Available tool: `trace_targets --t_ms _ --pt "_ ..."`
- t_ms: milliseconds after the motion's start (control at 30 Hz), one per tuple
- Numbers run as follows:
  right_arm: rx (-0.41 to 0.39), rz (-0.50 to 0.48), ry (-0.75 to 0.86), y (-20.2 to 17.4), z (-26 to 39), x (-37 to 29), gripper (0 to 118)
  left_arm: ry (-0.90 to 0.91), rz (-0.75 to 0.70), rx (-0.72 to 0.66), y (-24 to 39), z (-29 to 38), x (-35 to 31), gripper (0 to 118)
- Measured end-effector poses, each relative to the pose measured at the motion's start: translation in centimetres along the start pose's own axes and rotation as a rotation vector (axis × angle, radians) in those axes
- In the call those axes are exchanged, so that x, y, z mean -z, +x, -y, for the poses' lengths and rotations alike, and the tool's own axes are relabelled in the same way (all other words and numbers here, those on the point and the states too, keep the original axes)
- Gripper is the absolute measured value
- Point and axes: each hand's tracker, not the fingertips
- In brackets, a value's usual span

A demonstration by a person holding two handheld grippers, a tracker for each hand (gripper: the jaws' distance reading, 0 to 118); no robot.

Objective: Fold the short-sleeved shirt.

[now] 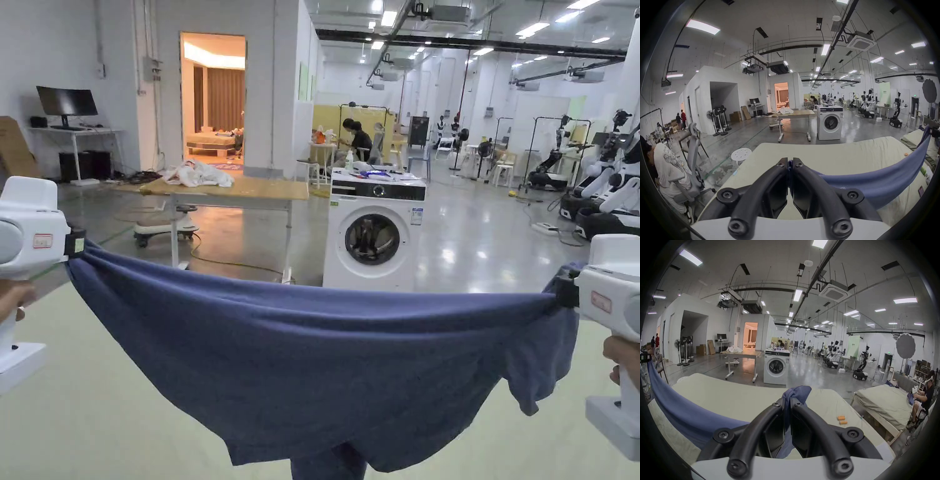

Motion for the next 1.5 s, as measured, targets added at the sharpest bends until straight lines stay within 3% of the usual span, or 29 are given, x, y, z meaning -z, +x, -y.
trace_targets --t_ms 533,667,800,1133,1500 --pt "0.030 0.037 0.042 -0.2 -7.0 8.1 5 0.025 -0.026 -0.051 -0.4 -6.2 7.3 0" --pt "-0.021 0.052 0.077 0.4 -8.1 8.7 5 0.047 -0.023 -0.048 0.3 -7.4 8.3 0" --pt "-0.024 0.077 0.083 1.2 -7.6 9.3 5 0.061 -0.012 -0.048 1.4 -7.1 8.7 0" --pt "0.007 0.078 -0.019 2.0 3.4 9.1 5 -0.055 0.046 -0.027 3.8 4.5 9.1 0" --pt "-0.115 0.083 -0.110 1.2 16.5 0.7 5 -0.140 0.056 -0.099 2.8 18.6 0.6 0"
